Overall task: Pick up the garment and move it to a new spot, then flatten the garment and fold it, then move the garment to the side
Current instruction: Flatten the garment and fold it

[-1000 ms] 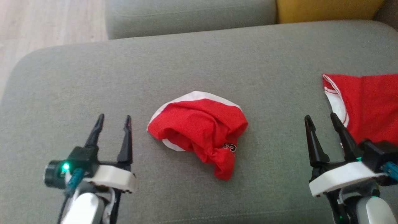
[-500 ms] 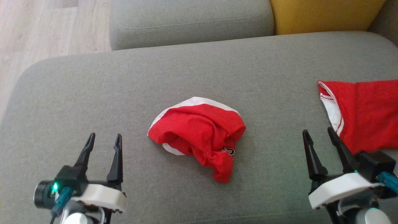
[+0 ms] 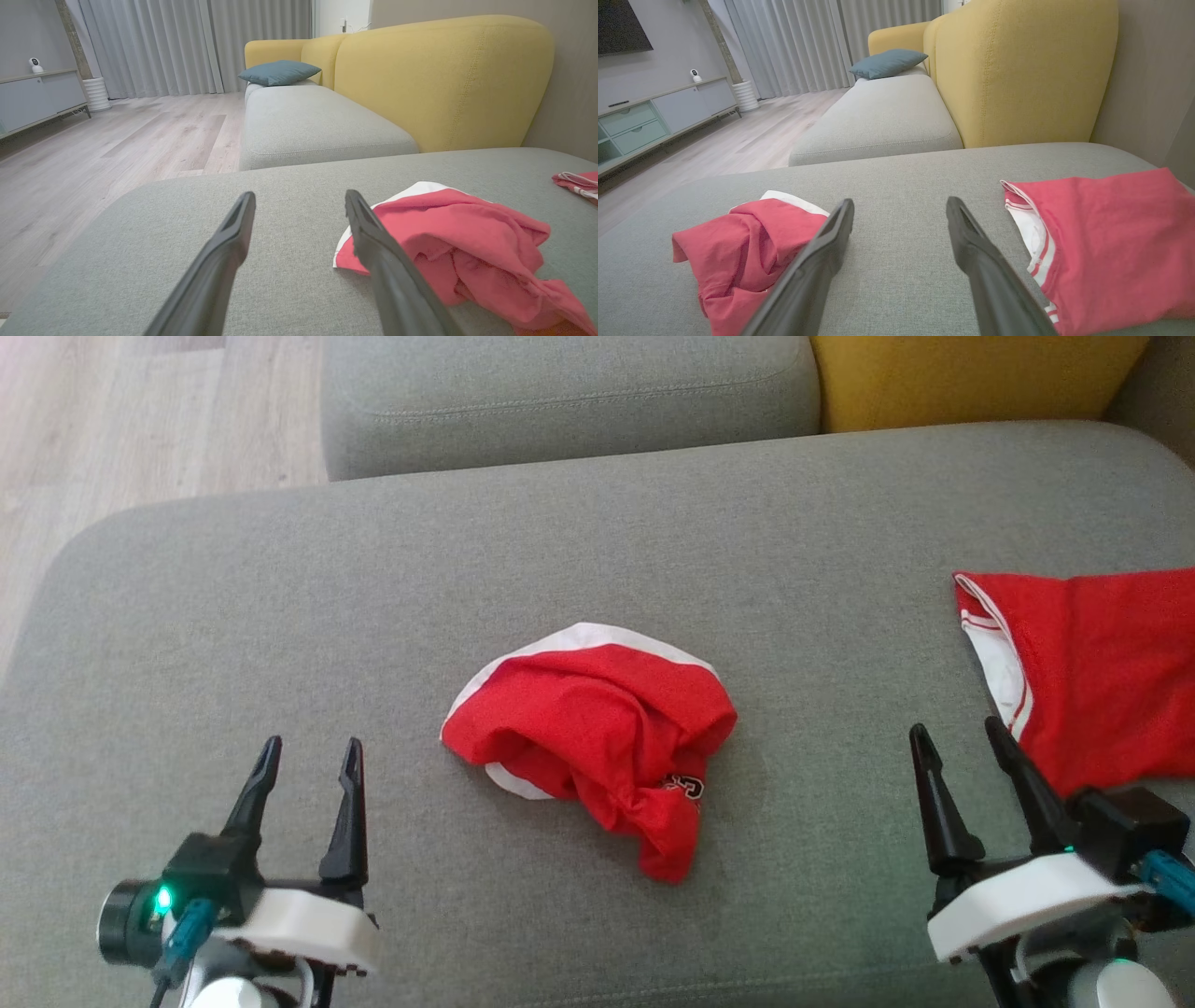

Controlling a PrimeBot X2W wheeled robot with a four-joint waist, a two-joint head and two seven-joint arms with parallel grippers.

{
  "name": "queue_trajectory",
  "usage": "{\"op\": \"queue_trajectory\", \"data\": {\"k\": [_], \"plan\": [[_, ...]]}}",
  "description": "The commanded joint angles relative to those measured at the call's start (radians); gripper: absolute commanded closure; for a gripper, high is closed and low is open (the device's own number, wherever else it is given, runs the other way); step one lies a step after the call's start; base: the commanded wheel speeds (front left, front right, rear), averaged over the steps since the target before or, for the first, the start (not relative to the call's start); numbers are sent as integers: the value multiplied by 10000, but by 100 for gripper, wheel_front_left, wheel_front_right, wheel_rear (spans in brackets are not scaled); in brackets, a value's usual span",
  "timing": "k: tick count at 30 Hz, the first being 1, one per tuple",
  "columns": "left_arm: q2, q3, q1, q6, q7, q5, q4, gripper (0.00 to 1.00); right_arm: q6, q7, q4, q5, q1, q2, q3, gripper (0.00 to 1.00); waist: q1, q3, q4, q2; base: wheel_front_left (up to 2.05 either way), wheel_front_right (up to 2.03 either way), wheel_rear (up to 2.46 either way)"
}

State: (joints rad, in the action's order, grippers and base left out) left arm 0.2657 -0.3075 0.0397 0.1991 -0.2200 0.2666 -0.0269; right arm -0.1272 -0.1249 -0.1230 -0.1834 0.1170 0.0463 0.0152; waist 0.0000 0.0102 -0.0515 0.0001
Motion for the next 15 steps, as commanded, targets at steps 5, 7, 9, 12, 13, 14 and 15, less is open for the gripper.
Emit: {"op": "queue_trajectory", "data": {"k": [5, 7, 9, 12, 13, 14, 15], "plan": [[246, 361, -425, 66, -10, -64, 392, 0, -35, -25, -415, -44, -278, 64, 184, 0, 0, 58, 18, -1, 0, 0, 0], [277, 318, -548, 25, 18, -87, 396, 0, -35, -18, -429, -55, -304, 63, 171, 0, 0, 140, 38, -1, 0, 0, 0], [338, 260, -827, -118, 101, -79, 313, 0, -35, -19, -449, -67, -361, 61, 182, 0, 0, 271, 39, -1, 0, 0, 0], [331, 102, -1544, -413, 444, -2, 149, 0, -35, -19, -487, -80, -513, 60, 238, 0, 0, 552, 11, -1, 0, 0, 0], [309, 38, -1836, -548, 639, 68, 8, 0, -35, -7, -497, -83, -581, 64, 265, 0, 0, 661, -19, -1, 0, 0, 0], [290, -38, -2147, -690, 879, 134, -176, 0, -35, 1, -506, -89, -652, 71, 299, 0, 0, 778, -62, -1, 0, 0, 0], [272, -114, -2486, -827, 1103, 178, -376, 0, -35, 9, -515, -96, -726, 80, 332, 0, 0, 909, -115, -1, 0, 0, 0]]}}
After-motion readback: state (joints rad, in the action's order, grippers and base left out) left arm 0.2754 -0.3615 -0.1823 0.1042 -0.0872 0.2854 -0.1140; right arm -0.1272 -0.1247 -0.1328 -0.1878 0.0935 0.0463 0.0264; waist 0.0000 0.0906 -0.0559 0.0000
